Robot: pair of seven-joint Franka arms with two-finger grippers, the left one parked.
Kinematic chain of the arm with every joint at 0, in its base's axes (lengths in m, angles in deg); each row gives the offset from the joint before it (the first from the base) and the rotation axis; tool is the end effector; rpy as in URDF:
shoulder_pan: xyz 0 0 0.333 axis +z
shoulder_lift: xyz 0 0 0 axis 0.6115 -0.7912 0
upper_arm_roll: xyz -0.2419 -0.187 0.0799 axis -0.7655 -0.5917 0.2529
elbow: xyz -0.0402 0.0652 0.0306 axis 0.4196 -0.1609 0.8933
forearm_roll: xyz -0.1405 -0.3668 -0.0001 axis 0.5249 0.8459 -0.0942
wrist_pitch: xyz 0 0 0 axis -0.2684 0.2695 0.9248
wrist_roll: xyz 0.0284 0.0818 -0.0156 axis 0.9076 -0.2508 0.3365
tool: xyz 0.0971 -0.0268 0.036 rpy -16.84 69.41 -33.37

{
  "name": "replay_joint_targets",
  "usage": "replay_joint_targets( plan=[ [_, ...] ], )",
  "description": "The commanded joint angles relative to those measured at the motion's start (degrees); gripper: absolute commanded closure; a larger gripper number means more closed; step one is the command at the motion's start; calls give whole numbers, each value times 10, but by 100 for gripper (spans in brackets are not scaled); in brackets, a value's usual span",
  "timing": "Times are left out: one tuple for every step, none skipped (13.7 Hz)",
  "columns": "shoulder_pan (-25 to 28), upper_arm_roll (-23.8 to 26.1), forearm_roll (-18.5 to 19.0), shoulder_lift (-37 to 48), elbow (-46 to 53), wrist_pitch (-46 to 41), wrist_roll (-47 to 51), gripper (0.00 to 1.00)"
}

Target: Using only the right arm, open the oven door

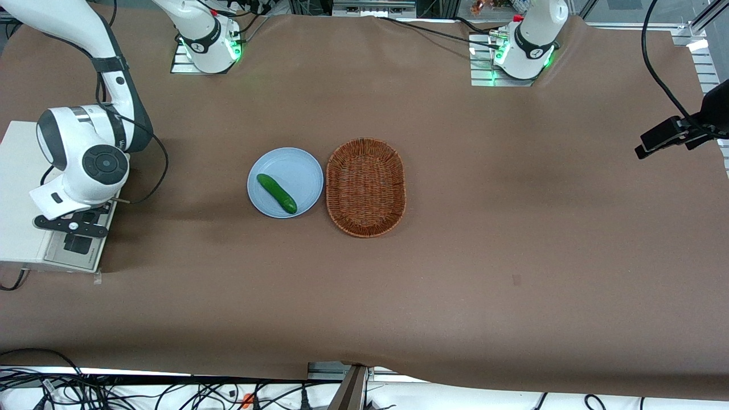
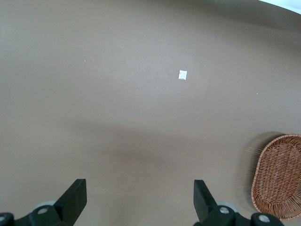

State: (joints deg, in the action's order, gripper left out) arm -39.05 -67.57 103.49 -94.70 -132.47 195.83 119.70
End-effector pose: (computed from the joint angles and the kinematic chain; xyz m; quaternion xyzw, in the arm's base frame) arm 0.6107 -0.0574 0.3180 0.9194 -0.0200 0.0318 0.3916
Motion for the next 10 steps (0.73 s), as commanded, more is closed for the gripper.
replay_joint_targets(
  plan=[
    [-1,-4,10,-3,-11,11,19,100],
    [0,-3,9,-4,-11,7,17,100],
    [2,-1,7,-4,-19,7,20,100],
    [3,1,6,-3,-30,6,20,100],
    [3,5,3,-2,-36,6,20,100],
    [4,13,-6,-2,-36,5,20,100],
    [4,16,-28,-3,-36,6,22,100],
    [6,20,-52,-4,-36,7,31,100],
    [6,23,-63,-4,-36,6,43,100],
    [13,24,-68,-4,-36,6,61,100]
  ],
)
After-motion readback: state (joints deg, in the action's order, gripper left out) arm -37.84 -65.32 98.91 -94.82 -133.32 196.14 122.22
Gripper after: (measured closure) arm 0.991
